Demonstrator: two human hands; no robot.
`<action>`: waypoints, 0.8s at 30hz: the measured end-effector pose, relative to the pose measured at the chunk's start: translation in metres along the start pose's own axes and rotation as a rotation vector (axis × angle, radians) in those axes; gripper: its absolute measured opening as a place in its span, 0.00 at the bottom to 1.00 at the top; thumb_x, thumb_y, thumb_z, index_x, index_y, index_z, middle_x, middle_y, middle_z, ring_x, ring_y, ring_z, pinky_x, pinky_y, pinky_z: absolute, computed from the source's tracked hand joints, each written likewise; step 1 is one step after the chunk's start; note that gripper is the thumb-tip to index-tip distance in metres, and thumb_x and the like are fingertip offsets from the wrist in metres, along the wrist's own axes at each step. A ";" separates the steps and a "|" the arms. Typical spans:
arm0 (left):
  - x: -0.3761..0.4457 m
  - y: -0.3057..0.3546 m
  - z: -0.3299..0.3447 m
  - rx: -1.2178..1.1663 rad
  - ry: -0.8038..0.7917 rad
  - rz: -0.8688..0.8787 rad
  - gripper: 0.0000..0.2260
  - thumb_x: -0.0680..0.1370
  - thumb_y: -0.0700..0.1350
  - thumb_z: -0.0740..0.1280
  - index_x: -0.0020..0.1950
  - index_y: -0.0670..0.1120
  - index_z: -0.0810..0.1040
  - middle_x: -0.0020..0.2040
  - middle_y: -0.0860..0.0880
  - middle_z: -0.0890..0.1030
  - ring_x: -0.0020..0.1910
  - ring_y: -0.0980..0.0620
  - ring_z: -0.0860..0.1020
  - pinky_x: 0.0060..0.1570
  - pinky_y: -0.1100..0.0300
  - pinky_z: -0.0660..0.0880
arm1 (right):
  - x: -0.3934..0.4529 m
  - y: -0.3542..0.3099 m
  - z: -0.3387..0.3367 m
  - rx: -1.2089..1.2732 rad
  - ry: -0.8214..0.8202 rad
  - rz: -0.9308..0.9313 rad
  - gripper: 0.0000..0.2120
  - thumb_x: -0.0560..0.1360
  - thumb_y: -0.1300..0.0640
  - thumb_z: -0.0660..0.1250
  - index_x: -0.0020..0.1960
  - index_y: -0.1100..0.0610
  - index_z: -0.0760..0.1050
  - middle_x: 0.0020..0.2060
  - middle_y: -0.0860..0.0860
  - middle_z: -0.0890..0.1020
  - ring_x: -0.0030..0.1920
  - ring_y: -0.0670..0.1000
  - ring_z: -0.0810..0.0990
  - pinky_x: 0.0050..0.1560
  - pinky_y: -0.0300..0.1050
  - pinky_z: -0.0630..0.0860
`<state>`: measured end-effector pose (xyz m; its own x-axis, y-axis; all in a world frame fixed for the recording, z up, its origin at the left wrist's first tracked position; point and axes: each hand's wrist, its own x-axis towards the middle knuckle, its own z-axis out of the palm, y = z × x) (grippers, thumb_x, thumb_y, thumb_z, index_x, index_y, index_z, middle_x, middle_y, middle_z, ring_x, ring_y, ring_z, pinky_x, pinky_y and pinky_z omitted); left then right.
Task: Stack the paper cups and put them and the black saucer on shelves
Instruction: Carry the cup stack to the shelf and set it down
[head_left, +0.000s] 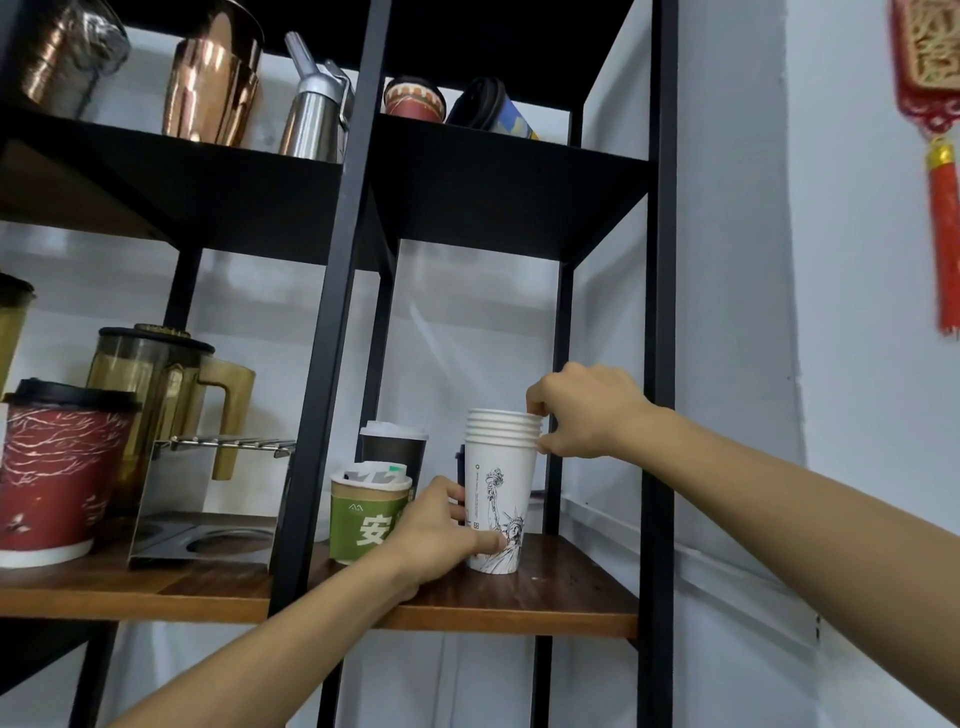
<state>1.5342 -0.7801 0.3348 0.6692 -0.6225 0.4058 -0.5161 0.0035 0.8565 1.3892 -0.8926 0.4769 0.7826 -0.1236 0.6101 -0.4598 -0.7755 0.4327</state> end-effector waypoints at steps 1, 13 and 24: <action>-0.001 0.001 0.000 0.013 -0.010 -0.003 0.27 0.69 0.38 0.83 0.61 0.45 0.73 0.54 0.45 0.83 0.54 0.47 0.85 0.58 0.44 0.84 | 0.000 -0.001 -0.001 -0.013 -0.006 -0.004 0.11 0.72 0.50 0.71 0.54 0.47 0.80 0.50 0.50 0.82 0.50 0.57 0.82 0.40 0.46 0.70; -0.057 0.020 -0.038 0.501 -0.073 0.245 0.30 0.80 0.54 0.70 0.78 0.49 0.62 0.72 0.48 0.72 0.71 0.52 0.72 0.67 0.60 0.69 | -0.017 -0.008 -0.032 0.085 -0.087 0.056 0.32 0.73 0.45 0.71 0.75 0.46 0.65 0.71 0.47 0.71 0.64 0.55 0.77 0.53 0.52 0.76; -0.110 0.050 -0.098 0.863 0.126 0.744 0.28 0.77 0.58 0.59 0.76 0.53 0.67 0.74 0.51 0.67 0.77 0.48 0.61 0.61 0.49 0.81 | -0.099 -0.055 -0.063 0.080 0.309 0.179 0.32 0.73 0.31 0.62 0.72 0.44 0.69 0.74 0.46 0.72 0.72 0.50 0.72 0.57 0.53 0.80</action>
<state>1.4874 -0.6348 0.3638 0.0677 -0.6082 0.7909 -0.9686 -0.2301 -0.0941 1.3105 -0.7991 0.4342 0.5237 -0.0782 0.8483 -0.5341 -0.8059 0.2554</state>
